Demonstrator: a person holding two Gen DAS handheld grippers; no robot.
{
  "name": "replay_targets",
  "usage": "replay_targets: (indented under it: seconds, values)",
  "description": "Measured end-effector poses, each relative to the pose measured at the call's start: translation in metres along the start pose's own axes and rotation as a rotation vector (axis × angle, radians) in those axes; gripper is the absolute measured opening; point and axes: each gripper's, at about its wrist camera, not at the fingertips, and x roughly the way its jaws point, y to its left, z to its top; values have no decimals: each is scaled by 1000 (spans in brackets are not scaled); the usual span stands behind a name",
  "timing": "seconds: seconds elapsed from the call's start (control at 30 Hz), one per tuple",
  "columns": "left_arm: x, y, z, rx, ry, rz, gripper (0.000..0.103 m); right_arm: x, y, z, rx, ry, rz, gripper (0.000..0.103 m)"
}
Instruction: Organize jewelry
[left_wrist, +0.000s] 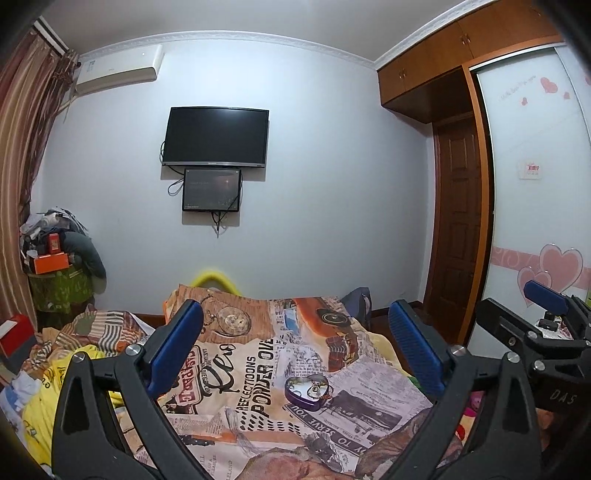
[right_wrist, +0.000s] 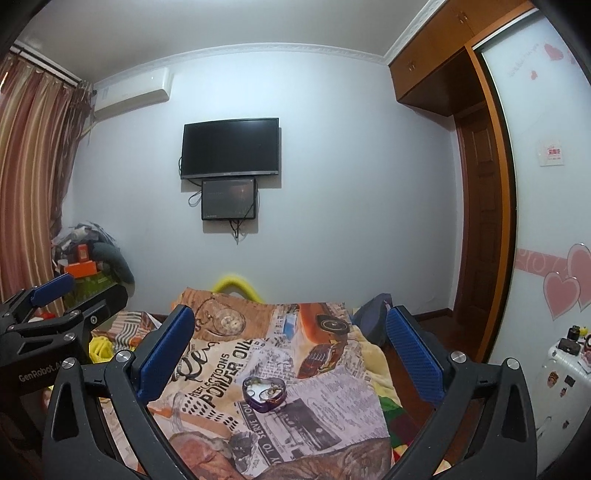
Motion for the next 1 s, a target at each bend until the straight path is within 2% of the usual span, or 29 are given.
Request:
replay_targets:
  seconds: [1.0]
  values:
    - [13, -2, -4, -12, 42, -5, 101, 6, -4, 2, 4, 48, -6, 103]
